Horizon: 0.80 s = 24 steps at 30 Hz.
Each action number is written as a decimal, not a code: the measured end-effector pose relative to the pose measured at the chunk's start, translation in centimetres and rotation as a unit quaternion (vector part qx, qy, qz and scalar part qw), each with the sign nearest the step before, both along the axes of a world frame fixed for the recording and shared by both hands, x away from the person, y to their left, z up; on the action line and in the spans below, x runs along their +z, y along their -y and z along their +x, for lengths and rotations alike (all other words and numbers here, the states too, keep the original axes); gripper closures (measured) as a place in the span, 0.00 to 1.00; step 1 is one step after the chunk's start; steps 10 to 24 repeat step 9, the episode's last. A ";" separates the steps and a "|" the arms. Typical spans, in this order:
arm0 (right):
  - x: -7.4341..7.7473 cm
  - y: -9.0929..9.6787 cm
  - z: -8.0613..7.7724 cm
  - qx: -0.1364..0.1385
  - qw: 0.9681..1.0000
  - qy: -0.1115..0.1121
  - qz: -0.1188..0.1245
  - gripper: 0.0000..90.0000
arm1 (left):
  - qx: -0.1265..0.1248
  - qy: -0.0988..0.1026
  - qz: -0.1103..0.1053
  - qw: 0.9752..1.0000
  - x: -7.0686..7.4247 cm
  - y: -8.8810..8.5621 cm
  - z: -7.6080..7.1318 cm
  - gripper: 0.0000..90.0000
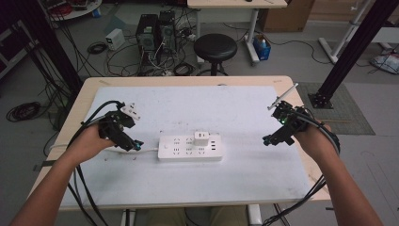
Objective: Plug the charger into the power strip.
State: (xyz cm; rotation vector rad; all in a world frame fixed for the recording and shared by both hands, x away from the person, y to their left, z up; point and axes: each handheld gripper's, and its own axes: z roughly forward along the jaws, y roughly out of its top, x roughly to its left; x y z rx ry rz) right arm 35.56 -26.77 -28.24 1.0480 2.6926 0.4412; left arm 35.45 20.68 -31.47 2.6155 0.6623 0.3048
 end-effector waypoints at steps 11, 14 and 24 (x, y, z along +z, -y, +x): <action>-0.4 0.0 -0.2 0.001 1.000 -0.001 0.005 0.10 | 0.011 0.002 -0.004 1.000 -0.1 -0.6 -0.2 0.24; -0.4 0.0 -0.2 0.001 1.000 -0.001 0.005 0.10 | 0.011 0.002 -0.004 1.000 -0.1 -0.6 -0.2 0.24; -0.4 0.0 -0.2 0.001 1.000 -0.001 0.005 0.10 | 0.011 0.002 -0.004 1.000 -0.1 -0.6 -0.2 0.24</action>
